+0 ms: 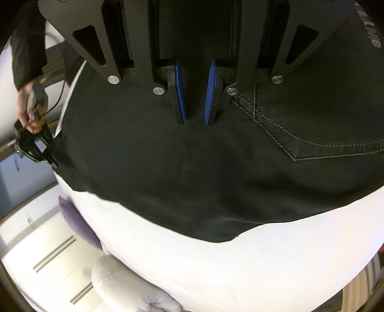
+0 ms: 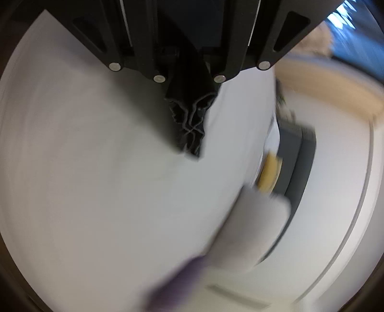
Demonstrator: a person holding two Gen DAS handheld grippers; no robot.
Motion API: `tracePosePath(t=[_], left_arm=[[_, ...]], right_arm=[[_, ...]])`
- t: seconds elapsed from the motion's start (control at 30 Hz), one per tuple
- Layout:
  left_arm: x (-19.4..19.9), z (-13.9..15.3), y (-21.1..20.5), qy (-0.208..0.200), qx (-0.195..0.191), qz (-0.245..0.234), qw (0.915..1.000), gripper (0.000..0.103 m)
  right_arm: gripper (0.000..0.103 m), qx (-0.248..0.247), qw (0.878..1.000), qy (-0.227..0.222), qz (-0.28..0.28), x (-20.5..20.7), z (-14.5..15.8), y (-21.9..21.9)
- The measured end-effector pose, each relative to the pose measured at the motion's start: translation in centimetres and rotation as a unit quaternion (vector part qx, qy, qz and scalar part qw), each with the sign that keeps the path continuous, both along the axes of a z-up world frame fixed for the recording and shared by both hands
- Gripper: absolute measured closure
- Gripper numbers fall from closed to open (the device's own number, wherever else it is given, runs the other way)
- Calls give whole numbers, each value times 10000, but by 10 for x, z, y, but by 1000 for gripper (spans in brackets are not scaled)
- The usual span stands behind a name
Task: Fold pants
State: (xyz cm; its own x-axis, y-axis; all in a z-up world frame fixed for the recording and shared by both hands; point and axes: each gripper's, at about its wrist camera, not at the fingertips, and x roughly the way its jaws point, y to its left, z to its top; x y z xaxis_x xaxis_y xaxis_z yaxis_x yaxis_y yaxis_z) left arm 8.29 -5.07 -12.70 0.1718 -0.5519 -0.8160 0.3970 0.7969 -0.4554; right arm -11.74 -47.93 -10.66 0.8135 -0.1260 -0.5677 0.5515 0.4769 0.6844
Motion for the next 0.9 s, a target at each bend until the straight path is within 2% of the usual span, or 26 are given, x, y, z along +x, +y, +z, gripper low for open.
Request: tracePosePath(t=[0.07, 0.13, 0.2, 0.27, 0.3, 0.33, 0.37, 0.4, 0.43, 0.47, 0.53, 0.63, 0.73, 0.83, 0.9], left_arm=[[1, 4, 5, 11, -87, 117, 9999, 87], [2, 8, 14, 34, -183, 259, 9995, 87], [3, 12, 22, 97, -348, 368, 9987, 87], [3, 14, 31, 233, -575, 476, 9969, 86], [3, 14, 34, 313, -705, 505, 9957, 84], [3, 14, 35, 405, -859, 521, 9941, 73], [3, 14, 35, 477, -988, 535, 9925, 56], [3, 16, 35, 561, -1174, 559, 9899, 46], [3, 18, 35, 573, -1265, 563, 9887, 34], [3, 21, 33, 586, -1337, 563, 9877, 27], [6, 23, 26, 719, -1492, 564, 9846, 21], [17, 20, 13, 1062, -1747, 588, 9771, 21], [27, 22, -6, 1289, -1827, 471, 9736, 21], [38, 27, -27, 1381, -1763, 294, 9742, 21], [46, 26, -32, 1438, -1589, 231, 9765, 21]], right_arm=[[92, -790, 9942, 316, 655, 26, 24, 47], [92, -1605, 9759, 596, 1351, 51, 38, 108], [92, -2249, 9476, 870, 2092, 72, 34, 173], [92, -2757, 9152, 1186, 2690, 87, 16, 225], [92, -3015, 8951, 1453, 2945, 94, -1, 249], [92, -3222, 8759, 1758, 3132, 100, -19, 267], [92, -3349, 8638, 1949, 3220, 102, -32, 279], [92, -3442, 8575, 2022, 3247, 101, -41, 288], [92, -3549, 8547, 2017, 3207, 98, -43, 292], [92, -3612, 8532, 1994, 3192, 96, -42, 294], [92, -3646, 8553, 1893, 3158, 91, -34, 293], [92, -4097, 8380, 1778, 3135, 84, -19, 302], [92, -4478, 8191, 1640, 3188, 76, -10, 321], [92, -4769, 7991, 1504, 3338, 72, -3, 344], [92, -4914, 7860, 1421, 3470, 68, -3, 361]])
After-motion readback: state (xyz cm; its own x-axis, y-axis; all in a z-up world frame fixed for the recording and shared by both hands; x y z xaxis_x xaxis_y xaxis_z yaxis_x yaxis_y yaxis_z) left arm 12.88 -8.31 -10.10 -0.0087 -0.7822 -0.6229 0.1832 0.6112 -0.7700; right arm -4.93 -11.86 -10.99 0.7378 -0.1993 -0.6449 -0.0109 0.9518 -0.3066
